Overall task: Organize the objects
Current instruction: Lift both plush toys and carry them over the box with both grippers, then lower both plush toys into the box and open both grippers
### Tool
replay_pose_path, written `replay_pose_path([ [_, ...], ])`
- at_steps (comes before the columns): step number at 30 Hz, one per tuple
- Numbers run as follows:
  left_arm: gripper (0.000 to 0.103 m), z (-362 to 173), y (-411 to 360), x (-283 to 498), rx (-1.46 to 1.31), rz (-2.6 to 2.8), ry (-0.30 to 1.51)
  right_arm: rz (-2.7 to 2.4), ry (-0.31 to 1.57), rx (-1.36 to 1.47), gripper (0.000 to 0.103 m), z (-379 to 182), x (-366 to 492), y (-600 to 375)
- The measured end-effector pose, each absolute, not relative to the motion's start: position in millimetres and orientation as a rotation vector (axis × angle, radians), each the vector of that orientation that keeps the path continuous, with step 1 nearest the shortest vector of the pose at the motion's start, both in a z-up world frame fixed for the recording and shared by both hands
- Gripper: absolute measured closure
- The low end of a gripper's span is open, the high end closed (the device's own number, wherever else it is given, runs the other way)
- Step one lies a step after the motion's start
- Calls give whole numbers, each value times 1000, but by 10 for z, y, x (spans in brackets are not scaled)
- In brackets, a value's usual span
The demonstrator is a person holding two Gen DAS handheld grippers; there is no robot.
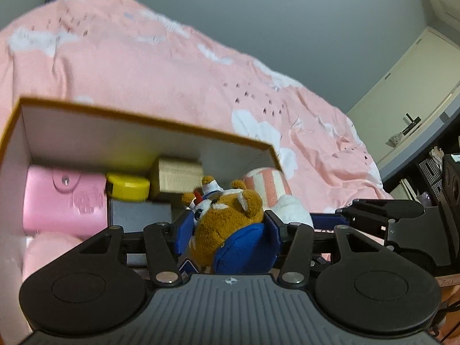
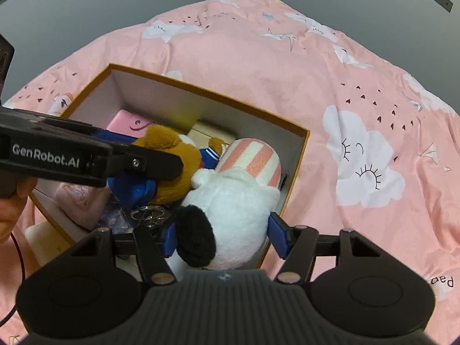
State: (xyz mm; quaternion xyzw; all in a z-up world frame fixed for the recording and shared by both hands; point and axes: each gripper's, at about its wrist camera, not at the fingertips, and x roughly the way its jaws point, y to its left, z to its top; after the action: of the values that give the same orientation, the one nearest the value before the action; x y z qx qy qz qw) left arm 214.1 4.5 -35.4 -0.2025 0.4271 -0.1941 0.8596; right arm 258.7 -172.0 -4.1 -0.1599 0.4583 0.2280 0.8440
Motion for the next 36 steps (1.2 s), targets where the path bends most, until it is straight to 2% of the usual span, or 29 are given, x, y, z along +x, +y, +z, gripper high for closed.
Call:
replay_pose_path([
  [8,43,-561,82,2018,-420,-402,935,509,1023,-370,39,-224,2541,-1655],
  [16,42,-549,0,1935,-357,-411,983,519,1084,-416,38,-308,2471,-1614],
  [22,36,-681,37,1968,-420,-405,1102,535,1106,-482,36,-342,2420,-1539],
  [26,34,-736,33,1972,-439,-393,1121,547,1121,-476,36,-350,2411,-1541],
  [31,26,-648,97,1989,-459,-406,1128,555,1135,-445,36,-264,2421,-1610],
  [33,27,-580,114,1998,-438,-412,1142,561,1131,-436,39,-209,2410,-1637],
  [36,34,-492,136,1996,-394,-424,1169,563,1132,-443,51,-178,2396,-1652],
])
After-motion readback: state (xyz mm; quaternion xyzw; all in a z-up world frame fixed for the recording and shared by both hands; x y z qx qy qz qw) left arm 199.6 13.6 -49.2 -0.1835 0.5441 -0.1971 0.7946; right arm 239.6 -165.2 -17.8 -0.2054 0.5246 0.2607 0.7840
